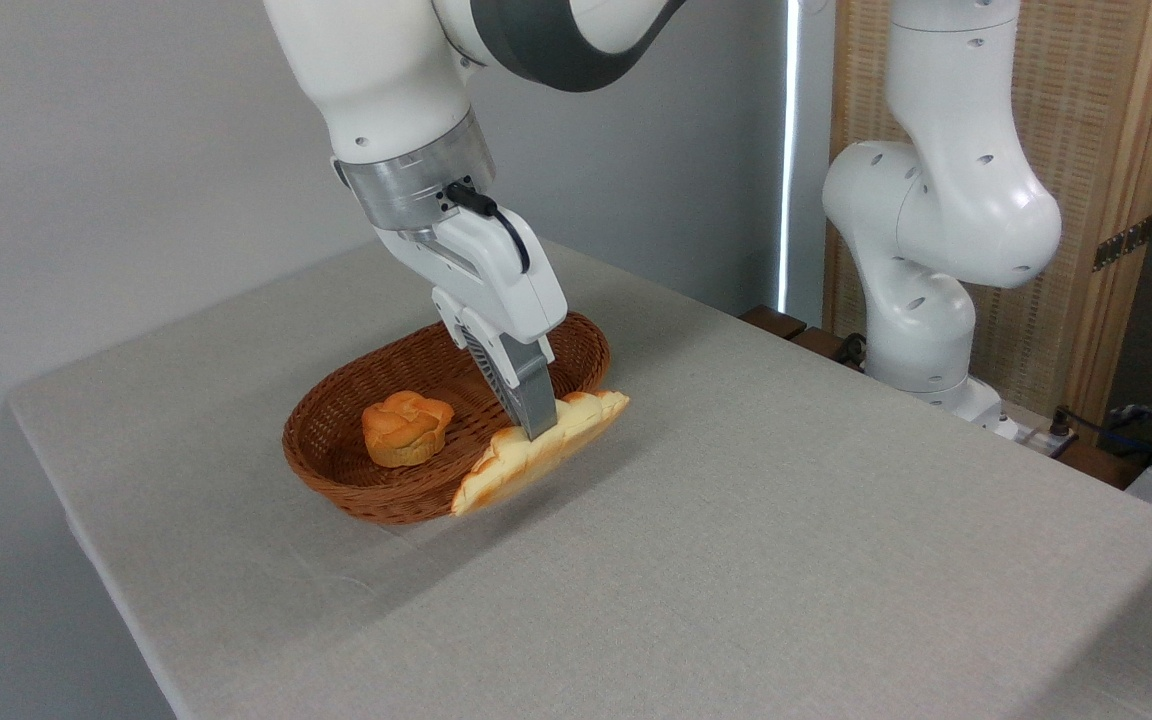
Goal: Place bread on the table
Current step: 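Release the braided loaf onto the table beside the basket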
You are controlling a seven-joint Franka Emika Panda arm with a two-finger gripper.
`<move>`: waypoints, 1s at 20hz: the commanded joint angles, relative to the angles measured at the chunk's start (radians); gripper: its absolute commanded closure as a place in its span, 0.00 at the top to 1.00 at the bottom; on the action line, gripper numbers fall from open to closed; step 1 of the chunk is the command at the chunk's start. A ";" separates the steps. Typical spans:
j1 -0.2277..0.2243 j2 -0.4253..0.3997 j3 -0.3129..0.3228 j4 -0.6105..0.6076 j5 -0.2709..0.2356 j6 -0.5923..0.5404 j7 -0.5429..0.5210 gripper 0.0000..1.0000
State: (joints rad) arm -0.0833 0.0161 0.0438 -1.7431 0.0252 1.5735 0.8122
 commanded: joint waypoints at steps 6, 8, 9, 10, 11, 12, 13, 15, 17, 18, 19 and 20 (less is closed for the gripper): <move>-0.007 -0.004 0.011 0.002 0.012 -0.021 0.010 1.00; -0.007 -0.004 0.011 0.002 0.012 -0.021 0.010 1.00; -0.007 -0.004 0.011 0.004 0.012 -0.021 0.010 1.00; -0.007 -0.004 0.011 0.004 0.012 -0.021 0.010 1.00; -0.007 -0.005 0.011 0.007 0.010 -0.021 0.010 1.00; -0.007 -0.008 0.013 0.010 0.007 -0.020 0.009 1.00; -0.007 -0.013 0.013 0.017 0.004 -0.021 0.007 1.00; -0.007 -0.027 0.017 0.062 -0.002 -0.023 0.004 1.00; -0.009 -0.050 0.021 0.089 -0.004 -0.024 0.001 1.00; -0.009 -0.059 0.019 0.103 -0.004 -0.024 0.002 1.00; -0.009 -0.068 0.010 0.108 -0.005 -0.021 -0.002 1.00; -0.012 -0.071 0.008 0.109 -0.005 -0.017 -0.002 1.00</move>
State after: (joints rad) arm -0.0830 -0.0280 0.0496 -1.6565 0.0251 1.5735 0.8121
